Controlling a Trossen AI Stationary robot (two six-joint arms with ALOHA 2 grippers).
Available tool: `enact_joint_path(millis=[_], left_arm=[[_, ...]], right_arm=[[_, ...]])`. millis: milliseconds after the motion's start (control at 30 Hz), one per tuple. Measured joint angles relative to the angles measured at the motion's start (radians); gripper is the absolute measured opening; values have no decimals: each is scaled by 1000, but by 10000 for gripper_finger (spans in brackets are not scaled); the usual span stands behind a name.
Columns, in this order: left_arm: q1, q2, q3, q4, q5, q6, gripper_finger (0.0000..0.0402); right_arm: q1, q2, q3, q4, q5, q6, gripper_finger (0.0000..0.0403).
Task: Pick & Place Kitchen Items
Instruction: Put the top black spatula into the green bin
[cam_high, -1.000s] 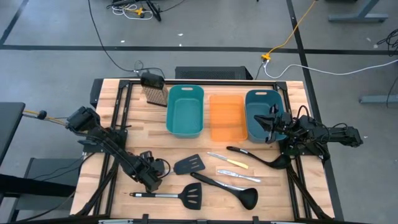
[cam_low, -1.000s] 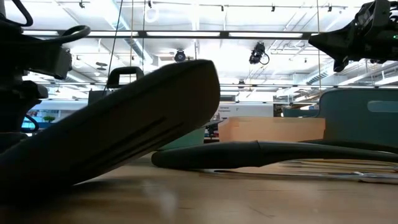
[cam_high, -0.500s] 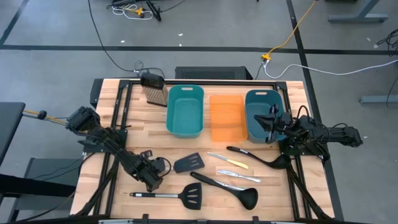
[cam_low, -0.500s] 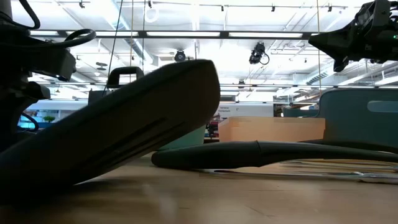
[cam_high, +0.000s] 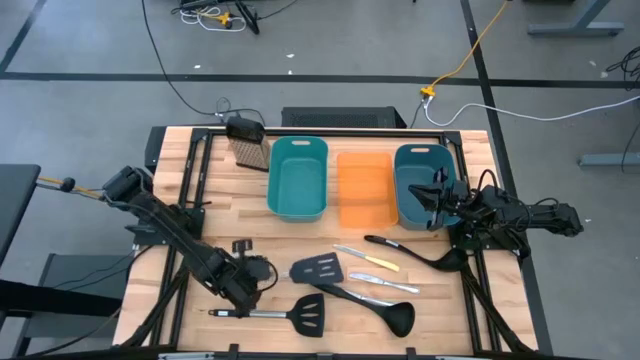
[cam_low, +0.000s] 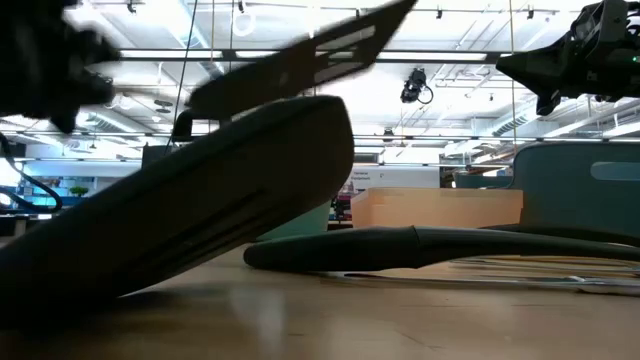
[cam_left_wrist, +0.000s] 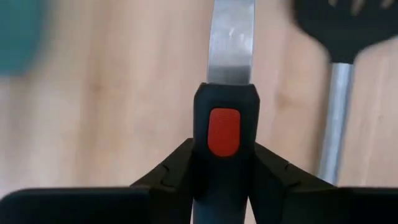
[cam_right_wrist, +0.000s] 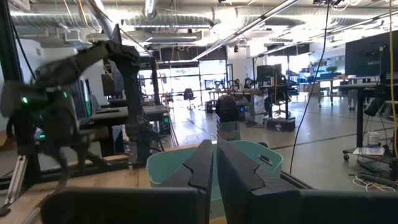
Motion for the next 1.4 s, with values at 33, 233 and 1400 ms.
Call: enact_joint_path(millis=[33, 233, 1400], left_arm=[[0, 0, 44, -72, -52, 6, 115], [21, -1, 331, -506, -529, 27, 115], [840, 111, 612, -626, -309, 669, 115]], right_arm=[[0, 0, 0, 1, 0, 0, 32], [0, 0, 0, 6, 0, 0, 32], [0, 0, 0, 8, 78, -21, 32]])
